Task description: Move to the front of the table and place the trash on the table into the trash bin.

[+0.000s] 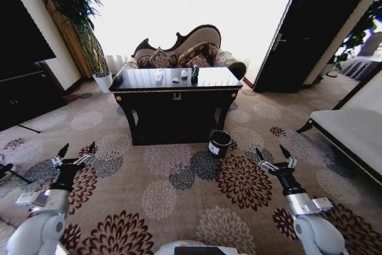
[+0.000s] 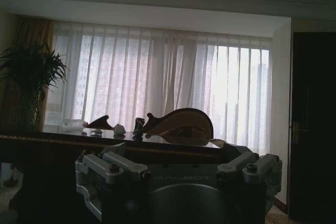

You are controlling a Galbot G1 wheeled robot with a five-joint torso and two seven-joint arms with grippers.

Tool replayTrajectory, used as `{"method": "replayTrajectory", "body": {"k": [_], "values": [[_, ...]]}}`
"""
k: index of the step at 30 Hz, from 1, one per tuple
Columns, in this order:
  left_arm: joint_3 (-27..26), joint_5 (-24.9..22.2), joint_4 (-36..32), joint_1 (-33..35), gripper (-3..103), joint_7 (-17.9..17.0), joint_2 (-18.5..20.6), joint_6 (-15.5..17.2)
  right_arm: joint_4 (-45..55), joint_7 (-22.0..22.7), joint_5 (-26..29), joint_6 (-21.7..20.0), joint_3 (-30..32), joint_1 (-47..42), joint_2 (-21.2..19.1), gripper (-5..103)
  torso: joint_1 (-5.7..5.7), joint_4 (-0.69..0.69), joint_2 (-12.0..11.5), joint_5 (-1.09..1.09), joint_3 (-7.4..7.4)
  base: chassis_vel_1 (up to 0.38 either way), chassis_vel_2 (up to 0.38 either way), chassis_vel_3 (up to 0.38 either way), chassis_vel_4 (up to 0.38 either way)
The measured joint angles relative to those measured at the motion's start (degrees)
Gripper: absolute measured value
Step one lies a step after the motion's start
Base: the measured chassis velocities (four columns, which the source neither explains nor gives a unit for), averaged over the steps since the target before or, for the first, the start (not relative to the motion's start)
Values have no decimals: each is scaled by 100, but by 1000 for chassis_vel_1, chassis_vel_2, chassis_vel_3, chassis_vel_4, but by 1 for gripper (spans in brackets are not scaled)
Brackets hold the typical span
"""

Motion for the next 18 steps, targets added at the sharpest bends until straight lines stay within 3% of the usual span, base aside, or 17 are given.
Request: {"method": "replayTrajectory", "body": {"k": [18], "values": [[-14,34,-12,-12,100,67,-101,-15,-65,-180,27,0,62,43,-37,100,0,0,0,0,0,0,0,0,0]]}}
